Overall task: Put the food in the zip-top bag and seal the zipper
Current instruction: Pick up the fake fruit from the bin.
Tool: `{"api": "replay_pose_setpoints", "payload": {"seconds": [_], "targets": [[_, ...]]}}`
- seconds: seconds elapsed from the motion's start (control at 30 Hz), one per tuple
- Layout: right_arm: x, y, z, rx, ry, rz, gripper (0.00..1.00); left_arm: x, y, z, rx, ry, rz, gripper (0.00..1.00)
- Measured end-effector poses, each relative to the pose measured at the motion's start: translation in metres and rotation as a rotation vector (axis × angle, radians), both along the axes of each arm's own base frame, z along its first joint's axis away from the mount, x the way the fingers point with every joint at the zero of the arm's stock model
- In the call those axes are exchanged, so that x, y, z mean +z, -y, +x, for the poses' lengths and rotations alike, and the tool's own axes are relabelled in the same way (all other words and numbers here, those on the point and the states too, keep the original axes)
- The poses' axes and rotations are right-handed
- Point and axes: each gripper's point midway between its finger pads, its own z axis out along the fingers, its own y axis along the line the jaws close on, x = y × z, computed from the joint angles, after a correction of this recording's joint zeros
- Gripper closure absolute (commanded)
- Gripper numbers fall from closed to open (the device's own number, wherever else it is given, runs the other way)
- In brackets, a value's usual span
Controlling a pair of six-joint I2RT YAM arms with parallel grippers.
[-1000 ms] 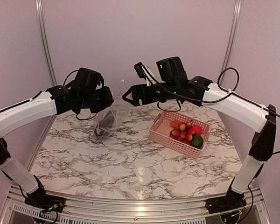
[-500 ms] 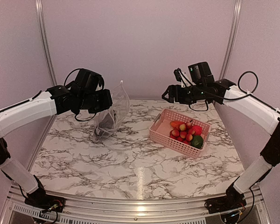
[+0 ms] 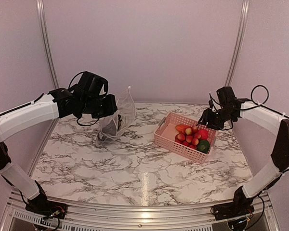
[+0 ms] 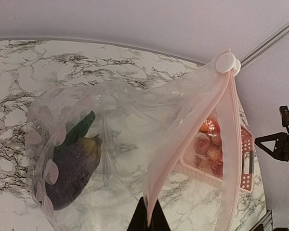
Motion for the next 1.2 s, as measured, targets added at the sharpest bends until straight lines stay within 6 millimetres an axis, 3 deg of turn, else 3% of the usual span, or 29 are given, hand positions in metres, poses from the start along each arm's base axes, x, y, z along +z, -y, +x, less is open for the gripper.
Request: {"api": "replay_pose_setpoints", "payload": {"seconds": [0.17,0.5,0.77,0.97,1.03,1.2], "targets": [[-0.01,0.01,0.011,-0.053,-0.007,0.031,0.59,-0.008,0.003,-0.002,-0.018,-0.024,0.011,1.0],[-0.057,0.006,0.045,-0.094,-0.057,0.05,0.63,-0.01,0.006,-0.005,-0.037,-0.043,0.011,1.0],[-0.073,0.003,0.068,-0.138,-0.049,0.084,0.67,-0.014,0.003,-0.007,-0.038,-0.057,0.026,1.0],[-0.091,-0.001,0.08,-0.155,-0.057,0.109,0.92,-0.016,0.001,-0.009,-0.045,-0.065,0.048,1.0],[-0.092,-0.002,0.08,-0.159,-0.061,0.117,1.0,-0.015,0.001,-0.009,-0.048,-0.065,0.054,1.0],[-0.075,-0.008,0.079,-0.147,-0.027,0.114,1.0,-0.014,-0.001,-0.009,-0.048,-0.061,0.065,1.0]]}}
